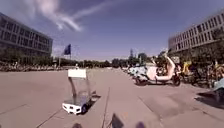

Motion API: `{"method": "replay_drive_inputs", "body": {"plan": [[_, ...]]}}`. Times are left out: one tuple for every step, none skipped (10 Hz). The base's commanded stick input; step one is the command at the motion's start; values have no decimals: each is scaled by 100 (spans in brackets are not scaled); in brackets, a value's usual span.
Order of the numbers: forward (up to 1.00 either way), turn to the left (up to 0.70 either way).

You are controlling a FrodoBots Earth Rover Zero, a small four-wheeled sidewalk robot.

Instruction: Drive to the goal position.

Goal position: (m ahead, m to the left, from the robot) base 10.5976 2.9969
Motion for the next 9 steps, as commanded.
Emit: {"method": "replay_drive_inputs", "body": {"plan": [[70,7],[70,7],[70,7],[70,7],[70,7],[70,-3],[70,-2],[70,-2],[70,-7]]}}
